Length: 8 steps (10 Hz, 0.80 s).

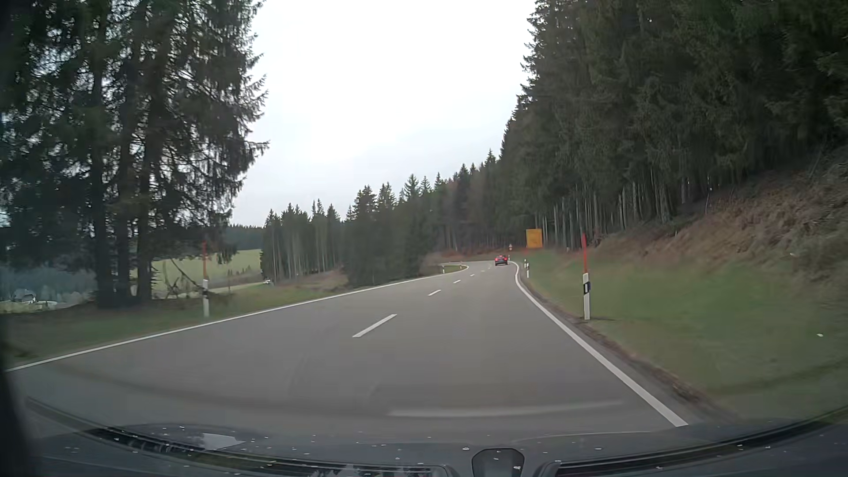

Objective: Follow the waypoints while adhering to traffic rules and regulations

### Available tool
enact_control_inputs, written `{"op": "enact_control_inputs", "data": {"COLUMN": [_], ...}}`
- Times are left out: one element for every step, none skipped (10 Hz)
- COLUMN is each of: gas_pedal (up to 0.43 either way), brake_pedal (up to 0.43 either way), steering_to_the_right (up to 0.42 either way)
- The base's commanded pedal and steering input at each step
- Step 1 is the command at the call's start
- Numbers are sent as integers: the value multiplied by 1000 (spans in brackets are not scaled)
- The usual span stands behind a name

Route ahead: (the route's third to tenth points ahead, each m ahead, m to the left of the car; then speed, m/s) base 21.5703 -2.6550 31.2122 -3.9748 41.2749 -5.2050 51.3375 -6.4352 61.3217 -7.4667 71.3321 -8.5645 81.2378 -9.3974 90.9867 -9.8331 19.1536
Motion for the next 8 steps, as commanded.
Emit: {"op": "enact_control_inputs", "data": {"gas_pedal": [0, 0, 0, 0, 0, 0, 0, 0], "brake_pedal": [0, 0, 0, 0, 0, 0, 0, 0], "steering_to_the_right": [24, 24, 23, 20, 17, 14, 11, 10]}}
